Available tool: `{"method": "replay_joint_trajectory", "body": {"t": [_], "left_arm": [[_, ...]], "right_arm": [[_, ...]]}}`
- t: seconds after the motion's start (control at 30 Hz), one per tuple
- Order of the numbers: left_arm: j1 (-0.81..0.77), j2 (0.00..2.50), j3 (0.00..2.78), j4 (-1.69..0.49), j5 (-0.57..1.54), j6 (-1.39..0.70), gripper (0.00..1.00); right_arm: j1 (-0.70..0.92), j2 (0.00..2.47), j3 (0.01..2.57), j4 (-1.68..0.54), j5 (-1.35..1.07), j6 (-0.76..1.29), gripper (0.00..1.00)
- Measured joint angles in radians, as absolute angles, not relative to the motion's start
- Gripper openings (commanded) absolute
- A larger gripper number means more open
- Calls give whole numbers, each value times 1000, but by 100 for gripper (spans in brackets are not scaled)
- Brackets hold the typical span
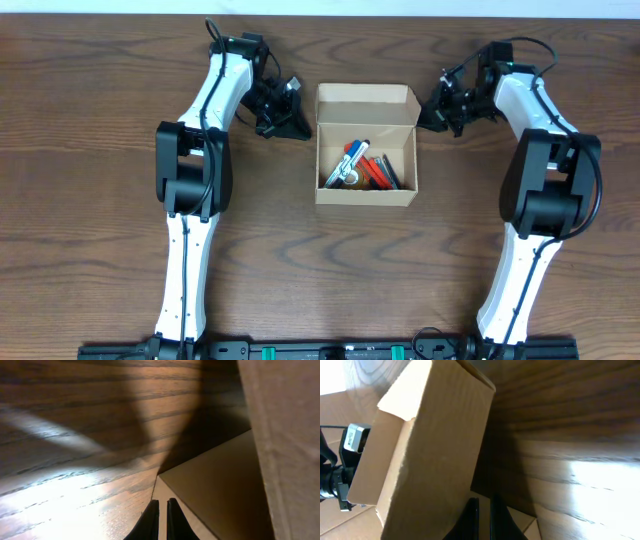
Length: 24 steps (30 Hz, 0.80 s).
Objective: Pack container
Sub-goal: 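Move both grippers to the box's folded-back lid flaps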
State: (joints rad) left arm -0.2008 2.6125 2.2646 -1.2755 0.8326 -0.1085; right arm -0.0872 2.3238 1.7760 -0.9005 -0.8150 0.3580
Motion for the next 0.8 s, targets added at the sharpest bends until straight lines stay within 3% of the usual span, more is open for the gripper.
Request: {"method": "replay_joint_trajectory", "body": {"t": [0.8], "left_arm": [[-210,2613,2265,-1224,910,-70,6]], "right_arm": [[-75,2324,1776,-807,-884,359,2]]}}
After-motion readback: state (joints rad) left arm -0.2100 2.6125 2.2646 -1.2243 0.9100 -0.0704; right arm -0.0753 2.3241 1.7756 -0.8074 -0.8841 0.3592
